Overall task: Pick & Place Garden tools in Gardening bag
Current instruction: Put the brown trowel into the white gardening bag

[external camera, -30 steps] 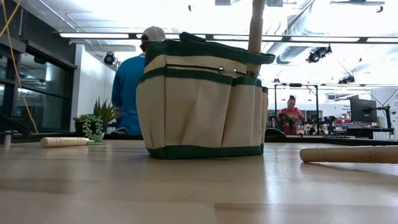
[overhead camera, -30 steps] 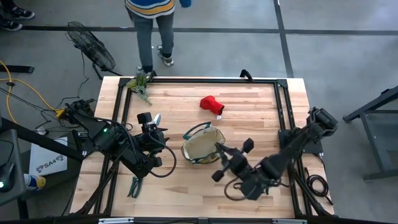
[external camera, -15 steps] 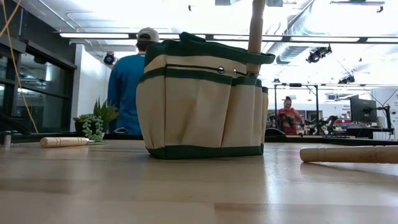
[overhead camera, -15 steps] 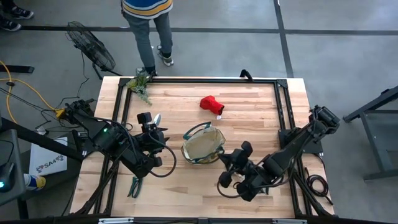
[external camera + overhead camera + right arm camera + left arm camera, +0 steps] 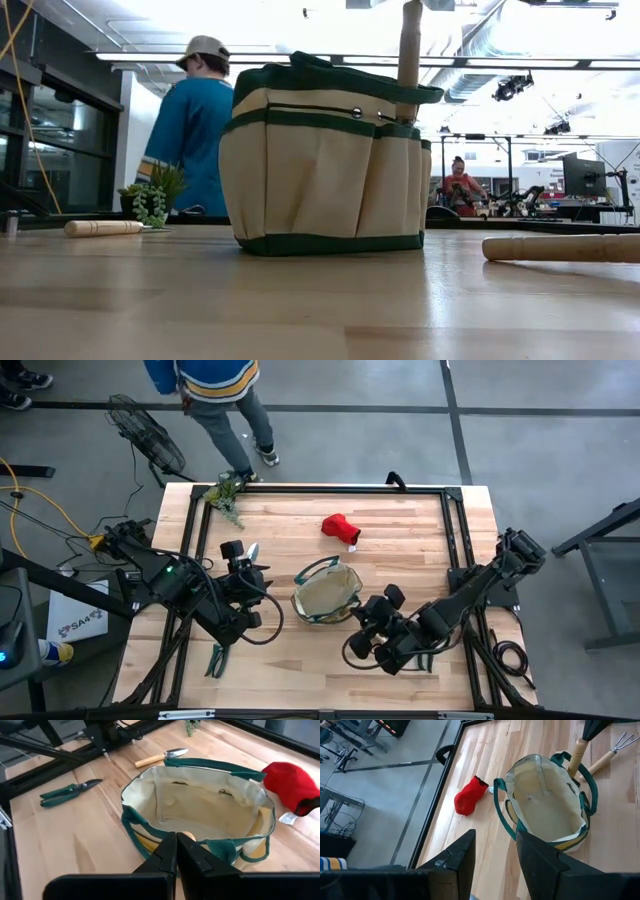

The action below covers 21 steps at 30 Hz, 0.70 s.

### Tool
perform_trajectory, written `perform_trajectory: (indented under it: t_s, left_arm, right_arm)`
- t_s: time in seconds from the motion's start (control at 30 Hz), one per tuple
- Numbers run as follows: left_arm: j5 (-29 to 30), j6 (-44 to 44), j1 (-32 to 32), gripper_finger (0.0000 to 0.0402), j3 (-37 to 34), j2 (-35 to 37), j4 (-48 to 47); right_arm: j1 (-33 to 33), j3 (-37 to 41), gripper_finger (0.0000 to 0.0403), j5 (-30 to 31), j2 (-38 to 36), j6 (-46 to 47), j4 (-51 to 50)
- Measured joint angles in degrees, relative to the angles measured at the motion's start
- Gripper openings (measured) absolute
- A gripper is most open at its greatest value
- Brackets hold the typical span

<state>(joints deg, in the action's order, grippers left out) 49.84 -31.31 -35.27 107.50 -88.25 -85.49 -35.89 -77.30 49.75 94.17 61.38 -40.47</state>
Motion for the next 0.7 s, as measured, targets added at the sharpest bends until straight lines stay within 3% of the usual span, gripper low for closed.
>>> perform_trajectory:
  t_s: [0.7]
  left_arm:
    - [0.16, -0.48, 0.0, 0.0136, 0.0, 0.0, -0.09]
  right_arm:
    - [8.16, -0.08, 0.0002, -14.79, -0.13, -3.12, -3.07]
